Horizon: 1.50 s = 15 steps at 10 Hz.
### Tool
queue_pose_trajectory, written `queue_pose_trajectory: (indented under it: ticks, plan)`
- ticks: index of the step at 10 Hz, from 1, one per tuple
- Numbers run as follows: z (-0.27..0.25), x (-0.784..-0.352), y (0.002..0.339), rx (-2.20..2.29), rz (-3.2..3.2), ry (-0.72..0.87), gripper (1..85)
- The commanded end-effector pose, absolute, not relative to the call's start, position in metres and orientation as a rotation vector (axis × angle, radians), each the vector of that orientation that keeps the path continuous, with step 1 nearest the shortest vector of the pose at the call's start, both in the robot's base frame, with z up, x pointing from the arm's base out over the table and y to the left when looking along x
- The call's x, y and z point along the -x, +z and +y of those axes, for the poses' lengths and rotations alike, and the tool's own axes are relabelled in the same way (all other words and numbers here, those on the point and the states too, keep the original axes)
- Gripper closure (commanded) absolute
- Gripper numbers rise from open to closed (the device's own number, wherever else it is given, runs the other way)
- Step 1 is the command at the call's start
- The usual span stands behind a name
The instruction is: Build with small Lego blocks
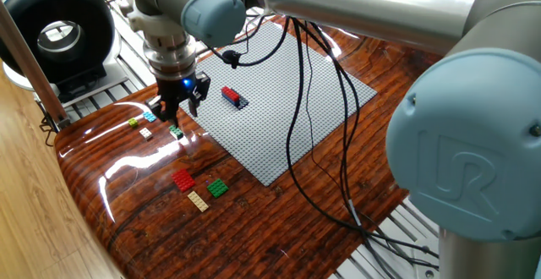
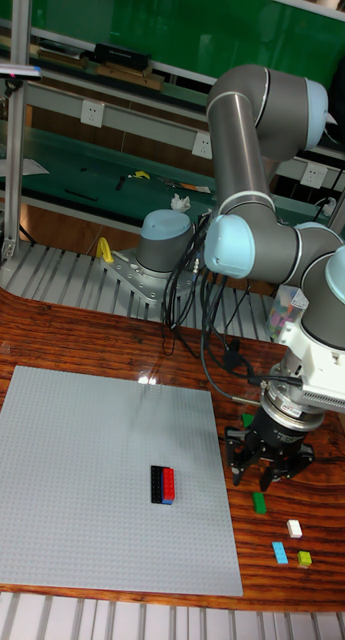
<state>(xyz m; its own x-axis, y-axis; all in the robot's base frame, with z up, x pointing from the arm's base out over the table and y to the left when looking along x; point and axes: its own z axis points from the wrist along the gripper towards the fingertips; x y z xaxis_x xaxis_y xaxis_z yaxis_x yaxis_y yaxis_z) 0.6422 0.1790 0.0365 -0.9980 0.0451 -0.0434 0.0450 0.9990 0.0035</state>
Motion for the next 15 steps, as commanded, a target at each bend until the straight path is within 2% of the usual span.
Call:
queue_pose_trajectory:
  ticks: [1,3,8,11,15]
  plan:
    - [0.181,-0.635,0.037,-0.013,3.127,0.021,41.3]
    - [0.191,-0.637,0.038,-0.009,3.121,0.083,41.0]
    - [0.214,-0.648,0.024,-0.038,3.095,0.069,40.7]
    - [0.209,-0.652,0.028,-0.052,3.097,0.048,41.7]
    - [0.218,-0.646,0.028,-0.019,3.119,0.102,41.7]
